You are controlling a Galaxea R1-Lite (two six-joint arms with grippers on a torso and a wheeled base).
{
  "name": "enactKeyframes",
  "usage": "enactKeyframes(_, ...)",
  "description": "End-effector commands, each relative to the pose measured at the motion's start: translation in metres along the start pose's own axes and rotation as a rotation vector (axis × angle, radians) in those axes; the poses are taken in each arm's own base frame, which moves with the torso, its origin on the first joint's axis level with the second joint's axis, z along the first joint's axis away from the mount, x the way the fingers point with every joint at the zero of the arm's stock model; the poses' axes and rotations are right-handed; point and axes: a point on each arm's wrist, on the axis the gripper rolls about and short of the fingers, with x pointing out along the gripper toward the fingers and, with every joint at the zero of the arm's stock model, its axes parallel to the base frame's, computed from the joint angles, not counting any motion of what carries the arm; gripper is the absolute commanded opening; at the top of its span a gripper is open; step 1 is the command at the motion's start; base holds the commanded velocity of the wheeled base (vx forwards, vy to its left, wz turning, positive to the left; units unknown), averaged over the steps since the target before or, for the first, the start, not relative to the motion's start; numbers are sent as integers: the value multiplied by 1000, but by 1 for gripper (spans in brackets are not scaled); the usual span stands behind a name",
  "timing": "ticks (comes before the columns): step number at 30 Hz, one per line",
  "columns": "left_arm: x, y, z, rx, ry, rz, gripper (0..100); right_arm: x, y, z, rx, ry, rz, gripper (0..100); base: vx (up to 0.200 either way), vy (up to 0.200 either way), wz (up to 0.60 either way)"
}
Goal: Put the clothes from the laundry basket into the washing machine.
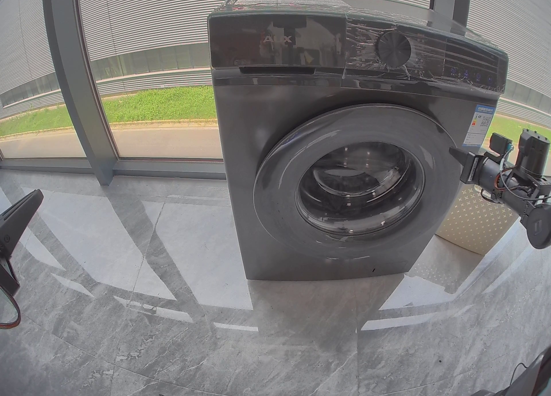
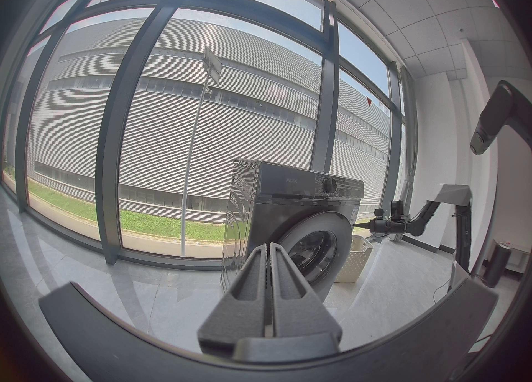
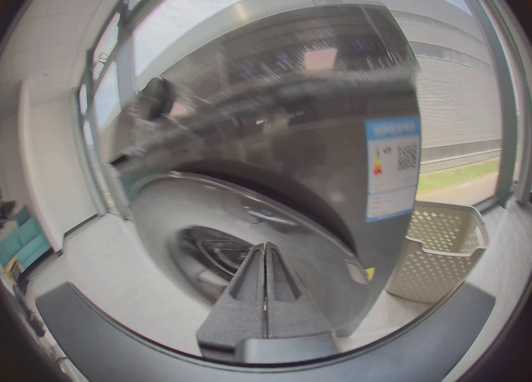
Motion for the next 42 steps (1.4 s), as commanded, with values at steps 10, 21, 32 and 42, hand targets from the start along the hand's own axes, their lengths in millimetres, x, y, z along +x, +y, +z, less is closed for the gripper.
enactKeyframes(10,-40,-18,-34,7,-7,-48,0,-229,71,-51,-99,-106,558,0,0,0,0)
enactKeyframes(21,-95,-44,-76,22,-29,-40,0,-298,73,-103,-209,-134,512,0,0,0,0)
enactKeyframes(32,-104,-35,-120,36,66,197,0,-315,64,-140,-276,-86,13,0,0,0,0)
enactKeyframes(42,-109,-28,-135,101,186,491,0,-315,57,-143,-183,-72,-266,0,0,0,0)
